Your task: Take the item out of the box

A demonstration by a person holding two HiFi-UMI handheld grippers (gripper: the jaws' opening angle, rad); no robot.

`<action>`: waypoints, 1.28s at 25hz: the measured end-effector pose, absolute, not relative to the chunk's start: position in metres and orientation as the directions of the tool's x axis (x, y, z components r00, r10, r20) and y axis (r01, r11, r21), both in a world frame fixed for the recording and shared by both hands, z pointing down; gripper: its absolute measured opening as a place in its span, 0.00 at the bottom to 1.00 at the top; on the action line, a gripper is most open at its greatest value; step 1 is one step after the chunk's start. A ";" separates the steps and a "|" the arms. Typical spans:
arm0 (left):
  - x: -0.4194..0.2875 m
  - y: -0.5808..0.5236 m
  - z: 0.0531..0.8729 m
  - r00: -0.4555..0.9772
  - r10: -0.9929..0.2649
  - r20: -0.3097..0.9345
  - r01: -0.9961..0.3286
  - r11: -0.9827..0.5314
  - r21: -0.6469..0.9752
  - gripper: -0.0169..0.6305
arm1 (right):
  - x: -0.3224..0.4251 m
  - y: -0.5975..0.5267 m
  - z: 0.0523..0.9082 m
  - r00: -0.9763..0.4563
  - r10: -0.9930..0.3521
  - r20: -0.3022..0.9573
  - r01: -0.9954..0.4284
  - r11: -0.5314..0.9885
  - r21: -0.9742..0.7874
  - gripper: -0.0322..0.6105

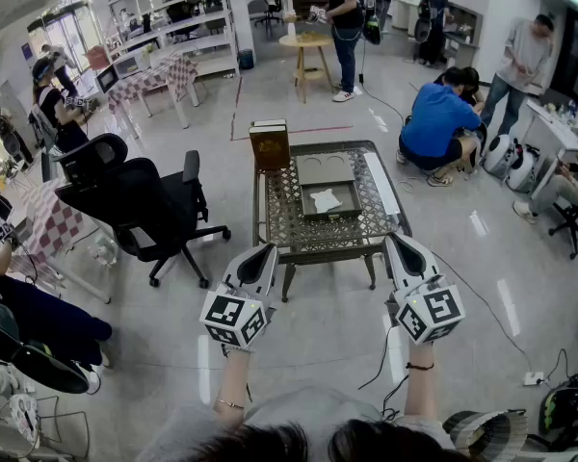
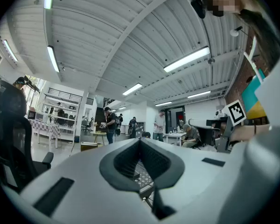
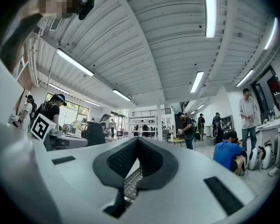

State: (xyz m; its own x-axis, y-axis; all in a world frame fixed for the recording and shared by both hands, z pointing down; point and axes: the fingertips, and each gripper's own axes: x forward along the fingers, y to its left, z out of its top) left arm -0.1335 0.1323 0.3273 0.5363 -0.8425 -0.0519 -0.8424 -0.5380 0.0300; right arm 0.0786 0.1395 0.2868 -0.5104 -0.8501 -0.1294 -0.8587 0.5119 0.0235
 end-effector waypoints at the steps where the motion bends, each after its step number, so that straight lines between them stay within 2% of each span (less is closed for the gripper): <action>1: -0.133 0.133 0.327 0.536 -0.842 -0.052 -0.842 -0.538 0.030 0.05 | 0.079 0.140 0.286 -0.510 -0.850 -0.130 -0.859 0.512 0.024 0.08; 17: -0.116 0.136 0.326 0.528 -0.848 -0.053 -0.848 -0.529 0.023 0.05 | 0.092 0.140 0.285 -0.547 -0.825 -0.143 -0.834 0.552 0.012 0.08; 32: -0.116 0.096 0.349 0.527 -0.850 0.023 -0.849 -0.525 0.053 0.05 | 0.087 0.080 0.309 -0.557 -0.825 -0.094 -0.823 0.564 -0.072 0.08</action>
